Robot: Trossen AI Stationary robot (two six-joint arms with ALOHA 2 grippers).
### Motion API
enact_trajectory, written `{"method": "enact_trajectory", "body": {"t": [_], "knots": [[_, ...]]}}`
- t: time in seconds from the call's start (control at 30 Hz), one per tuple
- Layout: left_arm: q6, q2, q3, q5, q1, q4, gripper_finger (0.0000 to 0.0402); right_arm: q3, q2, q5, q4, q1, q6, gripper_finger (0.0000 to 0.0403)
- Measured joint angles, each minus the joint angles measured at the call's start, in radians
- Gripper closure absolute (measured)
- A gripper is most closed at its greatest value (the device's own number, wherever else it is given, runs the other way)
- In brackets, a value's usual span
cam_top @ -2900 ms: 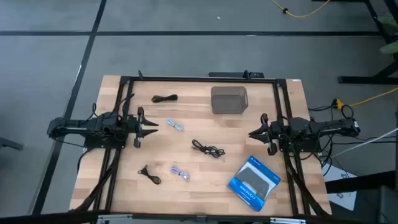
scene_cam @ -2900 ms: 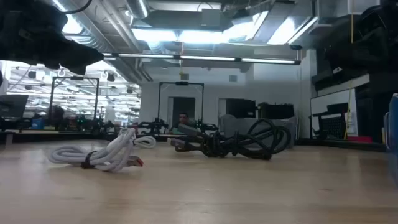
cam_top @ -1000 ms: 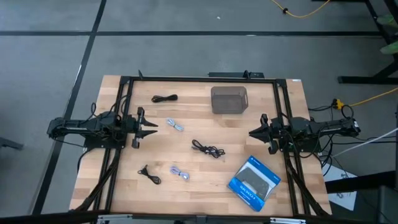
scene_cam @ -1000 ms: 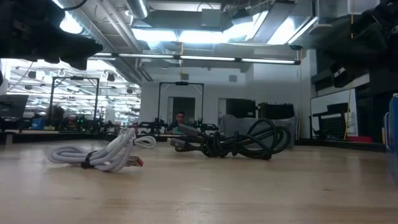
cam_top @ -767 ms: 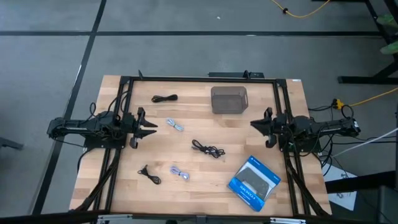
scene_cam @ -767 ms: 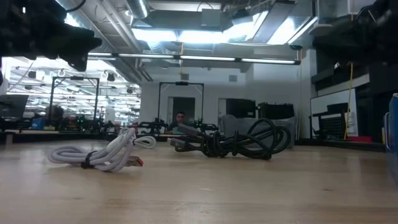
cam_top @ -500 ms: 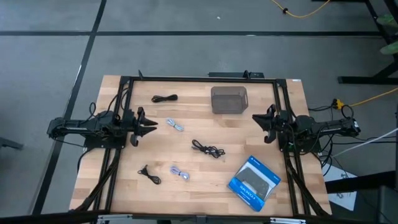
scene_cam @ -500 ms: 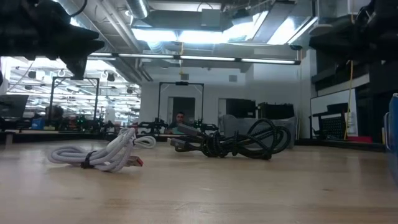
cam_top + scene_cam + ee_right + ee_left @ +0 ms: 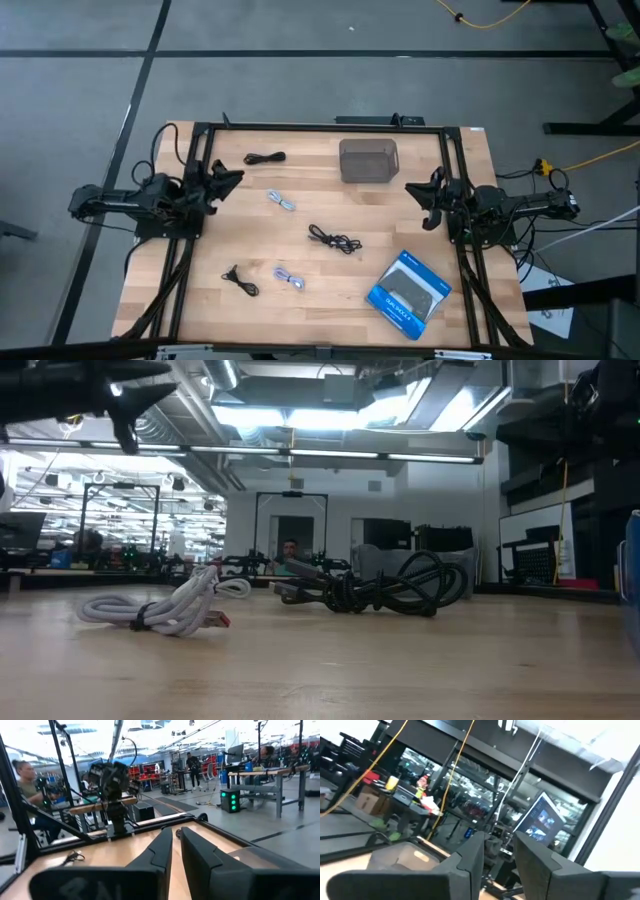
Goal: Pick and place USB-C Cables
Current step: Put the white charger cable into the black bin
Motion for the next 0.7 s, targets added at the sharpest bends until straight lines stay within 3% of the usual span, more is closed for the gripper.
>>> {"method": "enact_trajectory", "body": {"t": [0.2,0.53,0.7], "knots": [[0.053,0.262,0.224,0.018,0.000,-0.054,0.0302,0.000,0.000,0.000,0.000,0.000,-0.027,0.0358],[0.049,0.768,0.755,-0.031,0.016,-0.644,0.0302,0.000,0.000,-0.001,0.000,0.000,-0.048,0.0358],[0.036,0.954,0.949,-0.030,0.046,-0.887,0.0302,0.000,0.000,-0.002,-0.026,0.000,-0.005,0.0358]]}}
